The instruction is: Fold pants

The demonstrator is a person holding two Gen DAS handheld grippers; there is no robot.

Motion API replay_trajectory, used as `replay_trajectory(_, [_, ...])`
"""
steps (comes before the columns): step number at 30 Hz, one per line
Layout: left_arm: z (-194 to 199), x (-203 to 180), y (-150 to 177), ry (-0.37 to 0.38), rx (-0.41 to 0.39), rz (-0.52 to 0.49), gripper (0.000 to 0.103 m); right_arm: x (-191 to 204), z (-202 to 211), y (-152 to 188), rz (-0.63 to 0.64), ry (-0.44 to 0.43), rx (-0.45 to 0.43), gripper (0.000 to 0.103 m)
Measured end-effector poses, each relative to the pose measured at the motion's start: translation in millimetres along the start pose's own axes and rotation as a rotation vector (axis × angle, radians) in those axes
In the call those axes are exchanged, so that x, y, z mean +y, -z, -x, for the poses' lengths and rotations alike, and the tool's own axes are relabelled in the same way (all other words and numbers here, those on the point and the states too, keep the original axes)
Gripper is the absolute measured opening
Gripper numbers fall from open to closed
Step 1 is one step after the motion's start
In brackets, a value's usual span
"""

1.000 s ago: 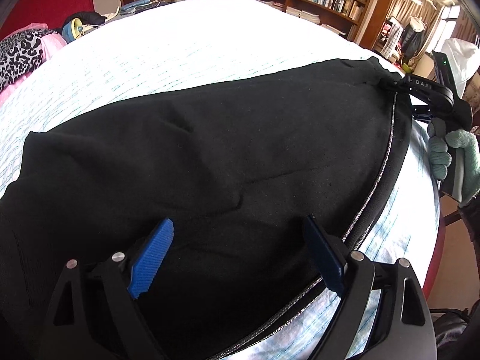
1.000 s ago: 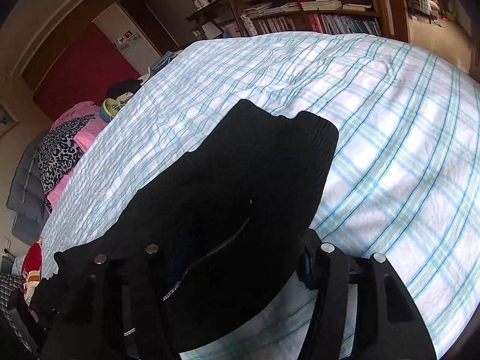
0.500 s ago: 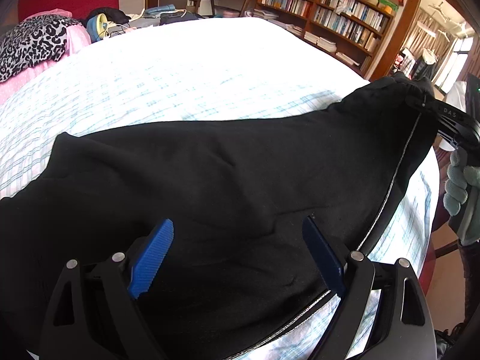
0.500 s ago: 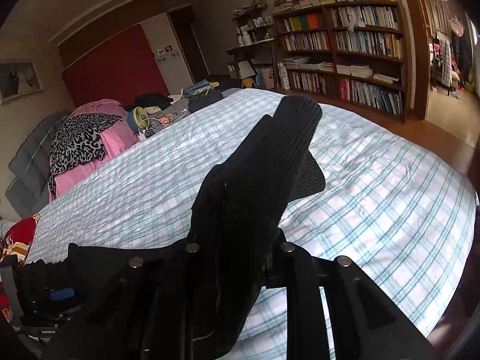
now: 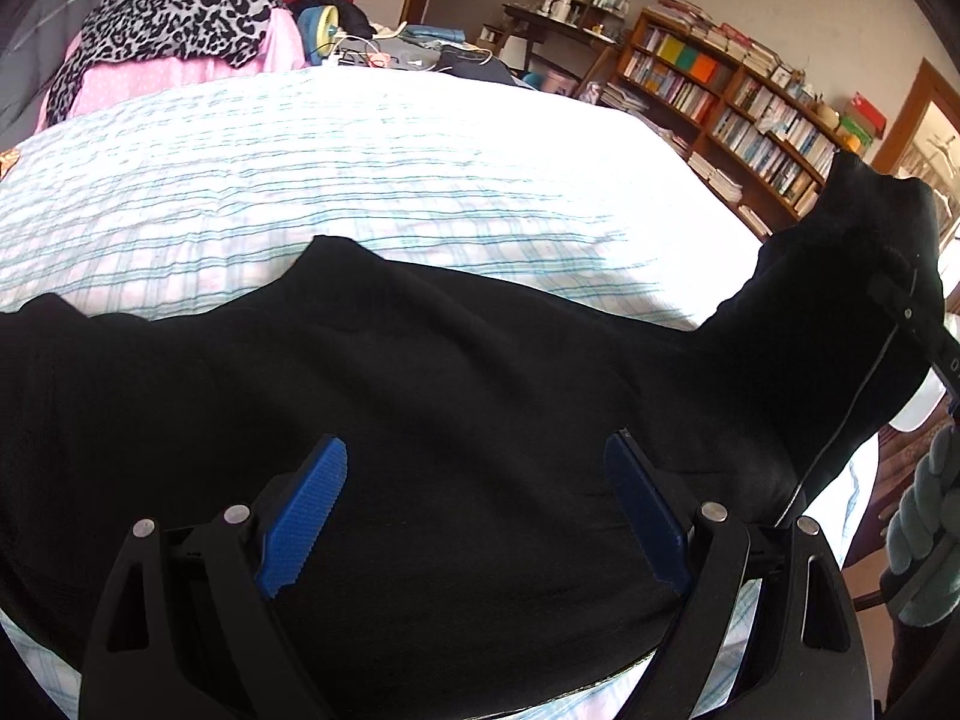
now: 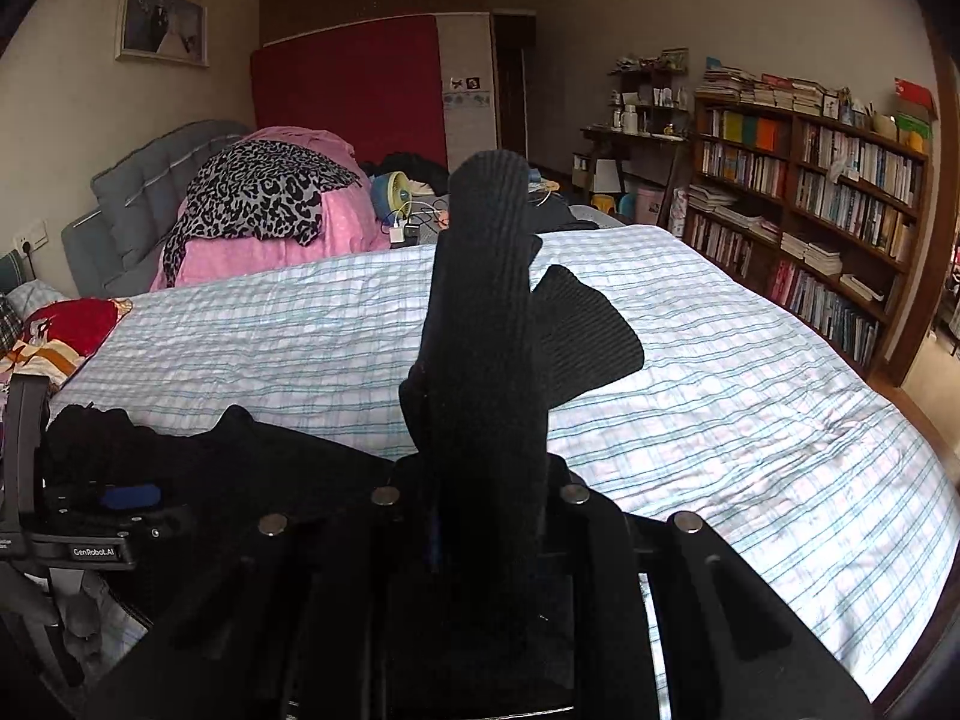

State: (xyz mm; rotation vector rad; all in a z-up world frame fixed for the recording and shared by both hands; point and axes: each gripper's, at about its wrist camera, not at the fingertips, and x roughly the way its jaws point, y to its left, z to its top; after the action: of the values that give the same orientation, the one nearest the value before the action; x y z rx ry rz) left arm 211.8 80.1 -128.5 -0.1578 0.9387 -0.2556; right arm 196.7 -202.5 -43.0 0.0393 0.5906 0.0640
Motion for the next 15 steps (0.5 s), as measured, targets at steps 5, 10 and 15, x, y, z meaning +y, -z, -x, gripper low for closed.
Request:
replay_trajectory(5, [13, 24, 5, -0.024, -0.019, 0.035, 0.087, 61, -22, 27, 0.109, 0.016, 0.024, 0.018])
replay_trajectory(10, [24, 47, 10, -0.039, -0.035, 0.077, 0.087, 126, -43, 57, 0.287, 0.036, 0.048, 0.018])
replay_trajectory(15, [33, 67, 13, -0.056, -0.052, 0.111, 0.087, 167, -64, 89, 0.415, 0.023, 0.110, 0.019])
